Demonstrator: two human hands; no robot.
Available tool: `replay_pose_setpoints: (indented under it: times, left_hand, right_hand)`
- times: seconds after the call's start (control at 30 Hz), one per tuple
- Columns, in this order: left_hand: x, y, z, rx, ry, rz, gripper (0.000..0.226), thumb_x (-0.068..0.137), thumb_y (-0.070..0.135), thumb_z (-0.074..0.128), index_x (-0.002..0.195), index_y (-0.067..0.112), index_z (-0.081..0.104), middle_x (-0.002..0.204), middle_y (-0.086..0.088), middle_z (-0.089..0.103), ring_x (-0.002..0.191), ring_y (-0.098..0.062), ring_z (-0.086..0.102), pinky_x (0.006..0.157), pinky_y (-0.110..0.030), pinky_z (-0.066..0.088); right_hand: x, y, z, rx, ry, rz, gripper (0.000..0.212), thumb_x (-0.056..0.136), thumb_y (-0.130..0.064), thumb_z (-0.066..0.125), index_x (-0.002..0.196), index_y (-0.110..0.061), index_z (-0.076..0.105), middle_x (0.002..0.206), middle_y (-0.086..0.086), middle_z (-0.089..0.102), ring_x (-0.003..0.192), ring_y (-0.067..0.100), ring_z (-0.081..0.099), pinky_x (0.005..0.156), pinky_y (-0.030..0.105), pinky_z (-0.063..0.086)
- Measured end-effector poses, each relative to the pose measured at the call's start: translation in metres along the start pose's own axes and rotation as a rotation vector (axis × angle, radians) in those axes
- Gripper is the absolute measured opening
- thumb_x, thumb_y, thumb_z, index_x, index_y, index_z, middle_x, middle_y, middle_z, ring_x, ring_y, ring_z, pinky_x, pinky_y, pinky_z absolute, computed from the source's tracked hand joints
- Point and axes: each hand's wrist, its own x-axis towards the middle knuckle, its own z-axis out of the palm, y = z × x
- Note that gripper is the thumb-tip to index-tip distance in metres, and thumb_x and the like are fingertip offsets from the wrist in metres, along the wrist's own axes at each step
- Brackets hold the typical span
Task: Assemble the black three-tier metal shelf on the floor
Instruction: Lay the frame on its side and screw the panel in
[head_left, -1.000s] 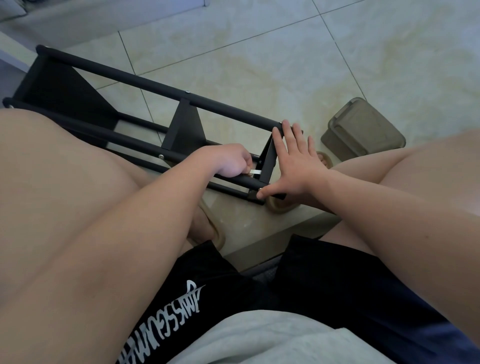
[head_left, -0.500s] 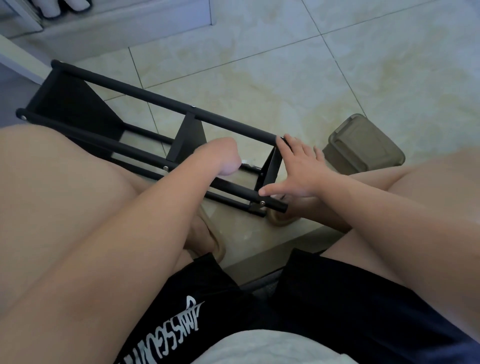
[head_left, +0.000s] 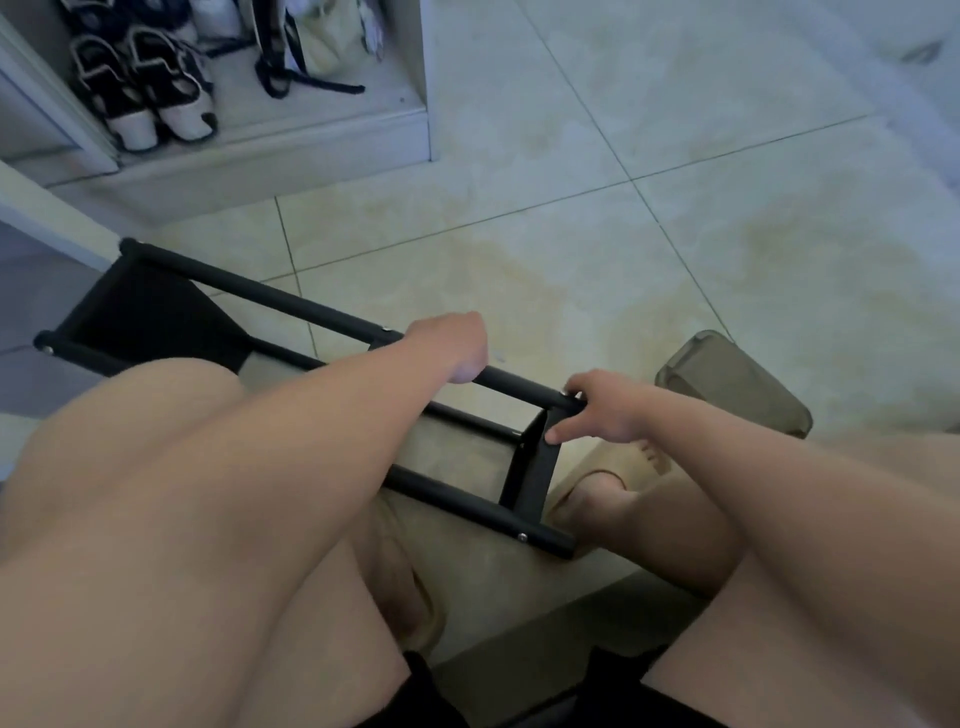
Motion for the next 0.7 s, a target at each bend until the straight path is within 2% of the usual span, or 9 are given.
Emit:
replay_pose_setpoints:
  times: [0.1,0.17,0.3,0.37,0.43,0.53,0.6,0.7]
  left_hand:
    - [0.011,0.000,0.001,0.020,-0.080,0.002,0.019,0.081,-0.002,0.061,0.094,0.008,0.051,0.075,-0.007,0.060,0.064,-0.026,0.057,0.059,-0.033,0.040]
    - [0.016,-0.003,0.002,-0.013,-0.067,0.023,0.019,0.083,-0.002,0.054,0.097,0.009,0.049,0.077,-0.007,0.056,0.069,-0.027,0.055,0.061,-0.034,0.039]
    - [0.019,-0.015,-0.008,-0.127,0.054,0.000,0.021,0.089,0.005,0.042,0.109,0.012,0.045,0.097,-0.008,0.057,0.088,-0.034,0.056,0.070,-0.039,0.041]
    - [0.019,-0.020,-0.020,-0.173,0.130,-0.008,0.022,0.090,0.005,0.042,0.110,0.013,0.045,0.100,-0.010,0.059,0.088,-0.033,0.057,0.070,-0.039,0.043]
    - [0.018,-0.022,-0.033,-0.207,0.192,-0.009,0.022,0.090,0.005,0.040,0.110,0.012,0.044,0.097,-0.009,0.057,0.084,-0.032,0.056,0.066,-0.039,0.042]
    - [0.019,-0.022,-0.048,-0.222,0.226,0.003,0.020,0.090,0.002,0.040,0.108,0.011,0.042,0.092,-0.010,0.058,0.076,-0.028,0.054,0.059,-0.037,0.037]
    - [0.023,-0.022,-0.054,-0.227,0.238,0.005,0.019,0.090,0.003,0.040,0.107,0.011,0.041,0.090,-0.011,0.058,0.075,-0.028,0.053,0.057,-0.037,0.035]
    - [0.035,-0.022,-0.056,-0.256,0.228,-0.008,0.020,0.092,0.001,0.042,0.111,0.008,0.040,0.088,-0.013,0.059,0.076,-0.030,0.055,0.060,-0.039,0.037]
  right_hand:
    - [0.007,0.002,-0.003,0.029,0.000,0.005,0.075,0.076,-0.056,0.082,0.133,-0.013,0.057,0.106,-0.001,0.053,0.095,0.022,0.050,0.076,0.030,0.037]
    - [0.008,0.001,-0.005,0.045,0.004,0.009,0.074,0.076,-0.055,0.083,0.131,-0.014,0.057,0.106,-0.001,0.053,0.095,0.022,0.050,0.076,0.030,0.038]
    - [0.009,-0.006,-0.021,0.078,0.078,-0.021,0.067,0.075,-0.053,0.084,0.124,-0.014,0.058,0.101,-0.001,0.055,0.093,0.023,0.052,0.071,0.032,0.039]
    - [0.008,-0.008,-0.033,0.098,0.154,-0.041,0.061,0.075,-0.052,0.085,0.116,-0.017,0.057,0.092,-0.005,0.054,0.089,0.022,0.053,0.064,0.033,0.038]
    - [0.007,-0.009,-0.045,0.106,0.241,-0.054,0.055,0.074,-0.051,0.086,0.108,-0.020,0.054,0.088,-0.008,0.053,0.087,0.022,0.055,0.064,0.033,0.041]
    - [0.010,-0.009,-0.061,0.092,0.343,-0.055,0.055,0.073,-0.048,0.086,0.107,-0.022,0.052,0.093,-0.006,0.057,0.084,0.020,0.059,0.072,0.039,0.051]
    - [0.015,-0.011,-0.066,0.047,0.409,-0.057,0.053,0.075,-0.045,0.085,0.108,-0.025,0.049,0.098,-0.007,0.056,0.082,0.018,0.059,0.065,0.036,0.046]
    - [0.032,-0.012,-0.066,-0.061,0.511,-0.056,0.053,0.079,-0.043,0.082,0.114,-0.023,0.047,0.107,-0.005,0.056,0.099,0.023,0.054,0.068,0.036,0.042]
